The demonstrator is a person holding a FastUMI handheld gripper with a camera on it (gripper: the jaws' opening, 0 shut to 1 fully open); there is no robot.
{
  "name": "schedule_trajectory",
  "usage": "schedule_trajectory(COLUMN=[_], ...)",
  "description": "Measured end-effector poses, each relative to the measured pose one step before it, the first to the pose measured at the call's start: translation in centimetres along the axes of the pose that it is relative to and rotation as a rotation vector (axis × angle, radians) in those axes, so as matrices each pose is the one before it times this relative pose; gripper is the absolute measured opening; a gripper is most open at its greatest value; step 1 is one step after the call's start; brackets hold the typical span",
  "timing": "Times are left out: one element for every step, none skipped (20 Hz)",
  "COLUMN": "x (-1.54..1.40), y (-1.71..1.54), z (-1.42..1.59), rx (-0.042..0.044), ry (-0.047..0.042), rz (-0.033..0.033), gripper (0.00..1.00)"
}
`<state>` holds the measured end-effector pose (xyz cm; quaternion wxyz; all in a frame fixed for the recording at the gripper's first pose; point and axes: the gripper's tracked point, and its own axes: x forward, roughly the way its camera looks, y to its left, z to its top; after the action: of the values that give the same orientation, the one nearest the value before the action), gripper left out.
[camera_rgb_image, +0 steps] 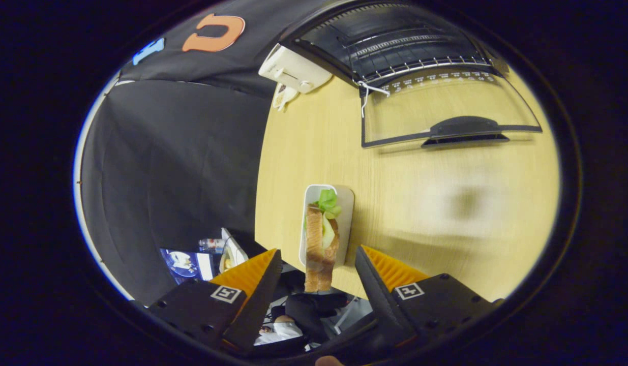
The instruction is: Open the toaster oven, put the food inside, and close the toaster oven door.
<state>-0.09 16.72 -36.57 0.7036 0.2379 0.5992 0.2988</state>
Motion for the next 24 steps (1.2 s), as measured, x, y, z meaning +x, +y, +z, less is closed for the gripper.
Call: schedule_trajectory(x=[0.661, 0.427, 0.323, 0.183, 0.194, 0.144, 0.009, 0.012, 0.089, -0.222, -0.278, -0.406, -0.659, -0.671, -0.859, -0.974, -1.120, -1.089, -1.064, -1.156, -1.032, -0.921, -0.763, -0.639], y=[-0.225, -0.434, -0.046, 0.024, 0.193, 0.080, 0.132, 0.064, -0.029, 0.022, 0.295, 0.343, 0.475, 0.604, 0.798, 0.856, 0.805, 0.603, 0.533, 0.510, 0.508, 0.267, 0.115, -0.107], z=[-0.011, -0.121, -0.158, -0.130, -0.201, -0.082, -0.044, 0.020, -0.100, 0.030, -0.082, 0.019, -0.002, 0.014, -0.183, 0.034, 0.178, 0.458, 0.556, 0.823, 0.819, 1.093, 1.035, 1.334], rx=[0.00313, -0.00820, -0.00606, 0.00100, -0.00021, 0.00313, 0.00009, 0.00167, 0.00063, -0.00143, 0.00100, -0.00756, -0.01018, -0.00324, -0.00004, 0.00213, 0.00040, -0.00579, -0.00762, -0.00803, -0.00939, -0.00497, -0.00491, 0.00119], ry=[0.00568, 0.01340, 0.00815, 0.00849, 0.00790, 0.00624, -0.00092, 0.00396, 0.00391, 0.00230, 0.00177, -0.00191, -0.00415, -0.00476, -0.00327, -0.00718, -0.01568, -0.02272, -0.03169, -0.03444, -0.03722, -0.04179, -0.04073, -0.04221], rz=[-0.00680, -0.01287, -0.00008, 0.00276, 0.00893, 0.00283, 0.00679, 0.00408, -0.00168, 0.00009, 0.00231, 0.00456, 0.01017, 0.01546, 0.02028, 0.02226, 0.01813, 0.01053, 0.00620, 0.00643, 0.00600, 0.00218, 0.00130, -0.00026], gripper=[0.94, 0.89, 0.86, 0.82, 0.80, 0.73, 0.65, 0.57, 0.49, 0.41, 0.38, 0.35, 0.34, 0.32, 0.32, 0.31, 0.31, 0.31, 0.31, 0.31, 0.32, 0.31, 0.31, 0.31])
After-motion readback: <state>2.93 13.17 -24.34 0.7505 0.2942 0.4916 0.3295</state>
